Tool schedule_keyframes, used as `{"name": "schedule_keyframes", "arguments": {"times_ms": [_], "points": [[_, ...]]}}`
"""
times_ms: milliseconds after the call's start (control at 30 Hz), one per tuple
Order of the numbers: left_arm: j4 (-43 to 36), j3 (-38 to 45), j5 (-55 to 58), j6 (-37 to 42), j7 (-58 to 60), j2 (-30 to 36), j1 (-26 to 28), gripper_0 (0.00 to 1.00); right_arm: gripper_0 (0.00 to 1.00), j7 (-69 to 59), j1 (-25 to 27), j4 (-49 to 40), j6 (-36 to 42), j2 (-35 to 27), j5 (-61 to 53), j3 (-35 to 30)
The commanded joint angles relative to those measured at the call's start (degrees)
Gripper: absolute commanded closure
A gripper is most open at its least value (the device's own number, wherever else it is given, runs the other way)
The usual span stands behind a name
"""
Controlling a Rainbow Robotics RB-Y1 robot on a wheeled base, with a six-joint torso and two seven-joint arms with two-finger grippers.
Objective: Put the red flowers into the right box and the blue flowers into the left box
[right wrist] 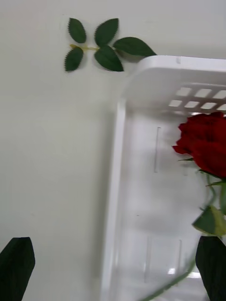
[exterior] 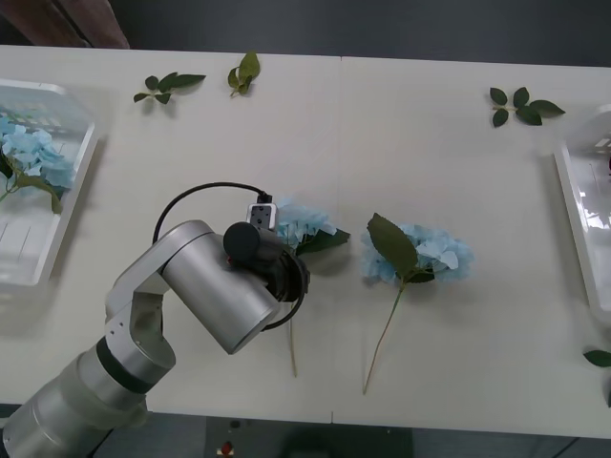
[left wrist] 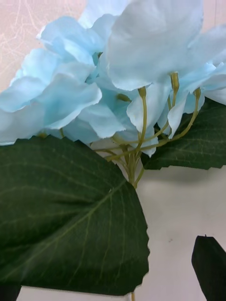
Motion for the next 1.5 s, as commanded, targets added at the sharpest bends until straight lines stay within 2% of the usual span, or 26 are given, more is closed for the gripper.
{"name": "schedule_keyframes", "arguments": {"times_ms": [33,300,533,667,867,1200,1267,1300,1367,1433,1500], "points": [[2.1,-0.6,-0.1,-2.6,1.3,0.2,-2.3,0.00,0.00,-7.9,0.3,-6.0,1.3,-1.3,-2.5,2.3],[8.8,-2.9,-0.2,-7.6,1.7,0.2,-6.0,0.00,0.00,-20.4,6.4,-20.9,1.6,2.0,-3.8,2.3],[10.8,-4.8,-0.8,-8.1,1.5,0.2,-8.1,0.00,0.00,-27.0,11.6,-31.2,1.6,5.4,-4.3,2.7],[12.7,-6.5,-1.4,-8.1,1.5,0.2,-9.6,0.00,0.00,-31.6,13.9,-37.1,1.5,6.9,-3.8,5.4],[13.9,-7.0,-1.3,-8.1,1.3,0.2,-10.3,0.00,0.00,-36.3,16.0,-42.1,1.5,9.2,-3.2,8.7],[18.1,-8.5,-1.4,-9.7,1.3,0.2,-12.4,0.00,0.00,-43.8,17.4,-44.9,1.6,12.2,1.6,19.3],[18.2,-8.5,-1.3,-9.7,1.3,0.2,-12.5,0.21,0.00,-44.2,17.4,-44.9,1.6,12.6,4.1,21.7],[18.1,-8.5,-1.3,-9.7,1.3,0.3,-12.5,0.41,0.00,-44.5,17.4,-44.9,1.6,12.9,5.8,23.1],[18.1,-8.5,-1.1,-9.7,1.4,0.2,-12.8,0.71,0.00,-44.8,17.4,-44.9,1.6,13.4,8.7,25.6],[18.2,-8.5,-0.8,-9.7,1.4,0.2,-13.0,0.96,0.00,-45.2,17.4,-44.9,1.6,13.7,11.2,28.1],[18.1,-8.5,-0.8,-9.7,1.5,0.3,-13.1,1.00,0.00,-45.5,17.4,-44.9,1.7,14.0,13.1,29.9]]}}
